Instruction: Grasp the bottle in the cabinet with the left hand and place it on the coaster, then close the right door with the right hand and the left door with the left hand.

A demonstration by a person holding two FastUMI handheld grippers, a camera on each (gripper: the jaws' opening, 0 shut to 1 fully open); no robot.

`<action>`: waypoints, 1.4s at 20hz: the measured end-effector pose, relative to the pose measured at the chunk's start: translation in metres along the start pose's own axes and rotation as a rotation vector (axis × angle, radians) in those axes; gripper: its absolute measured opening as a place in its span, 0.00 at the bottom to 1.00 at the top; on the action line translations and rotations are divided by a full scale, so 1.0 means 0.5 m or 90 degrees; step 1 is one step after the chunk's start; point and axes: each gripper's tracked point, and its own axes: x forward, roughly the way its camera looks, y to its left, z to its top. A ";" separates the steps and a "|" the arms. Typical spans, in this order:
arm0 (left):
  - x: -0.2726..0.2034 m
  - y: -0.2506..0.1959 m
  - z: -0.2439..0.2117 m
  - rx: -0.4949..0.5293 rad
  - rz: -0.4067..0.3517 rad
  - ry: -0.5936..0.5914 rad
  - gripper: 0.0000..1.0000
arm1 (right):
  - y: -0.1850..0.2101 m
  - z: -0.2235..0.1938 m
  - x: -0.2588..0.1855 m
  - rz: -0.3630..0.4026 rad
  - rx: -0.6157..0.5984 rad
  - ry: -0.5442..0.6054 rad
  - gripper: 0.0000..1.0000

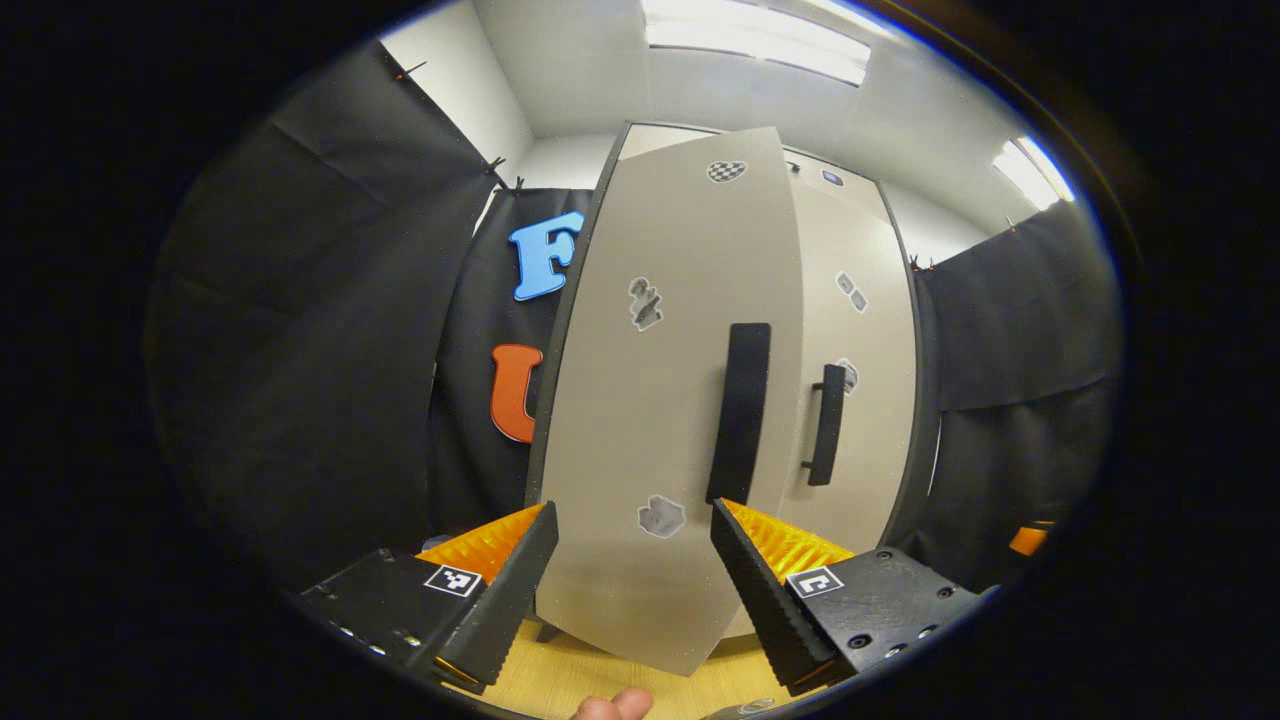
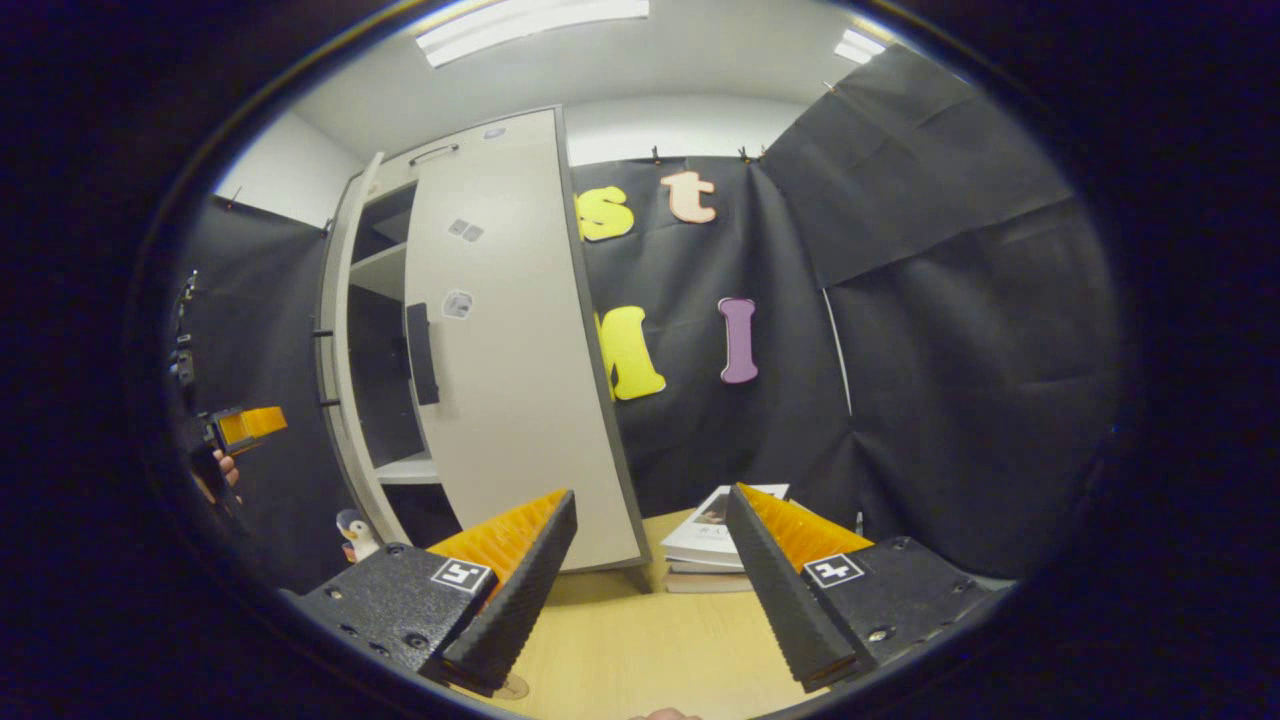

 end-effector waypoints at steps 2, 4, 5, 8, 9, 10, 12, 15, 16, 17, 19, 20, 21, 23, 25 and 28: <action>-0.023 -0.024 -0.028 0.023 -0.003 0.009 0.95 | 0.021 0.001 0.008 0.021 -0.006 0.004 0.99; -0.045 -0.053 -0.057 0.029 -0.012 0.019 0.95 | 0.041 0.000 0.014 0.038 -0.013 0.005 0.99; -0.056 -0.067 -0.067 0.030 -0.019 0.019 1.00 | 0.049 -0.001 0.015 0.043 -0.018 0.006 0.99; -0.088 -0.080 -0.098 0.030 0.007 0.020 0.94 | 0.074 -0.013 0.013 0.065 -0.028 0.013 0.99; -0.103 -0.089 -0.110 0.012 0.015 0.025 0.95 | 0.083 -0.020 0.012 0.073 -0.025 0.017 0.99; -0.114 -0.103 -0.124 -0.008 0.010 0.032 0.95 | 0.091 -0.024 0.009 0.081 -0.020 0.021 0.99; -0.141 -0.130 -0.154 -0.029 -0.004 0.050 0.99 | 0.096 -0.029 0.006 0.086 -0.017 0.025 0.99; -0.160 -0.135 -0.174 -0.008 -0.009 0.070 0.95 | 0.107 -0.044 0.002 0.097 -0.025 0.036 0.99; -0.162 -0.130 -0.176 0.003 -0.009 0.072 0.95 | 0.113 -0.044 0.000 0.102 -0.030 0.035 0.99; -0.163 -0.126 -0.175 0.013 -0.008 0.073 0.95 | 0.115 -0.042 -0.004 0.105 -0.035 0.033 0.99; -0.163 -0.118 -0.166 0.022 -0.002 0.067 0.95 | 0.122 -0.043 -0.005 0.109 -0.045 0.027 0.99; -0.162 -0.116 -0.163 0.021 0.000 0.063 0.95 | 0.123 -0.042 -0.004 0.110 -0.050 0.026 0.99; -0.161 -0.114 -0.160 0.017 0.002 0.060 0.95 | 0.127 -0.045 -0.003 0.111 -0.053 0.026 0.99; -0.156 -0.111 -0.153 0.009 0.007 0.056 0.95 | 0.134 -0.049 -0.006 0.116 -0.050 0.027 0.99; -0.151 -0.102 -0.147 0.016 0.012 0.053 0.95 | 0.143 -0.058 -0.005 0.123 -0.044 0.034 0.99; -0.147 -0.087 -0.135 0.025 0.022 0.043 0.95 | 0.144 -0.064 -0.006 0.125 -0.048 0.040 0.99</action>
